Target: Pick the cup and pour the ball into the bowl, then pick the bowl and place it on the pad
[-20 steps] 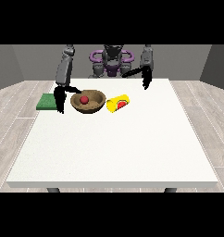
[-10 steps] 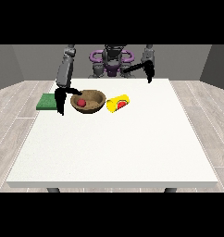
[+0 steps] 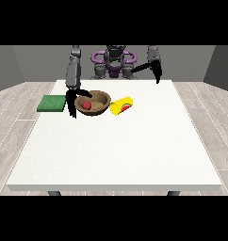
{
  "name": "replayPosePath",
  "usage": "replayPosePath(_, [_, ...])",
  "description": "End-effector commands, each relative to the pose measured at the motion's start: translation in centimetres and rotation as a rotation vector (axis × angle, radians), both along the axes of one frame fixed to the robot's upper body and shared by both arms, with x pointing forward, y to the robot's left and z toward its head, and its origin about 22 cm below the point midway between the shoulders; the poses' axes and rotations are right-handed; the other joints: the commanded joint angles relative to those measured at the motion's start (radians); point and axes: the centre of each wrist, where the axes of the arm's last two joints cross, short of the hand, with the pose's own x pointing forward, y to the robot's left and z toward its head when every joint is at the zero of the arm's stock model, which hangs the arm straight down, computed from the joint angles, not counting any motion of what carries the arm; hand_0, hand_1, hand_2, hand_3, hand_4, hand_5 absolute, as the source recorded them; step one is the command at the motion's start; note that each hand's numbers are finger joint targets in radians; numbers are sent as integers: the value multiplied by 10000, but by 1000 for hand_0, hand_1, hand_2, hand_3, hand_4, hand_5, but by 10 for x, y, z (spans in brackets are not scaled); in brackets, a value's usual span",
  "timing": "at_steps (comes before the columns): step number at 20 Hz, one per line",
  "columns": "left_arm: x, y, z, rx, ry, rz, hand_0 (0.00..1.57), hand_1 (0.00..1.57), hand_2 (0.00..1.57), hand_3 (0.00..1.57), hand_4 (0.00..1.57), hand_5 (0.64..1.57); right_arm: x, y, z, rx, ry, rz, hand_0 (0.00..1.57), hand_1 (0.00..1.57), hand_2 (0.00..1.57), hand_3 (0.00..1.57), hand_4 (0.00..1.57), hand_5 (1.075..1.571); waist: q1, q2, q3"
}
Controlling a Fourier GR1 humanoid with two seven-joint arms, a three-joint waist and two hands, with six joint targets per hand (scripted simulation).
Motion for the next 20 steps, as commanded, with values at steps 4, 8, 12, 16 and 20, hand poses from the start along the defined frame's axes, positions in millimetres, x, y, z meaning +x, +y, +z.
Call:
replayPosePath(4, [-2, 9, 13, 24, -512, -350, 0, 0, 0, 0, 0, 1567, -25, -11, -35, -1251, 2208, -860, 1570, 1570, 1571, 823, 656, 1570, 565, 518, 50])
replayPosePath(8, [-2, 8, 4, -29, -32, -345, 0, 0, 0, 0, 0, 1568, -17, -10, -26, -1841, 3019, -1003, 1571, 1571, 1571, 1571, 1053, 1550, 541, 81, 43])
replayPosePath(12, [4, 31, -12, -466, 483, 264, 0, 0, 0, 0, 0, 1570, 0, -3, -3, -2507, 3393, -883, 1571, 1571, 1571, 1571, 1025, 1554, -69, -604, 37])
replayPosePath(16, [5, 50, -19, -395, 450, 720, 0, 0, 0, 0, 0, 1570, 13, 20, 8, -2574, 3403, -1058, 1571, 1571, 1571, 1571, 1020, 1552, -271, -647, 48])
replayPosePath(20, [3, 55, -38, -681, 1001, 1101, 0, 0, 0, 0, 0, 1571, 28, 14, 38, -2346, 3878, -504, 1571, 1571, 1571, 1571, 1046, 1553, -743, -1260, 47])
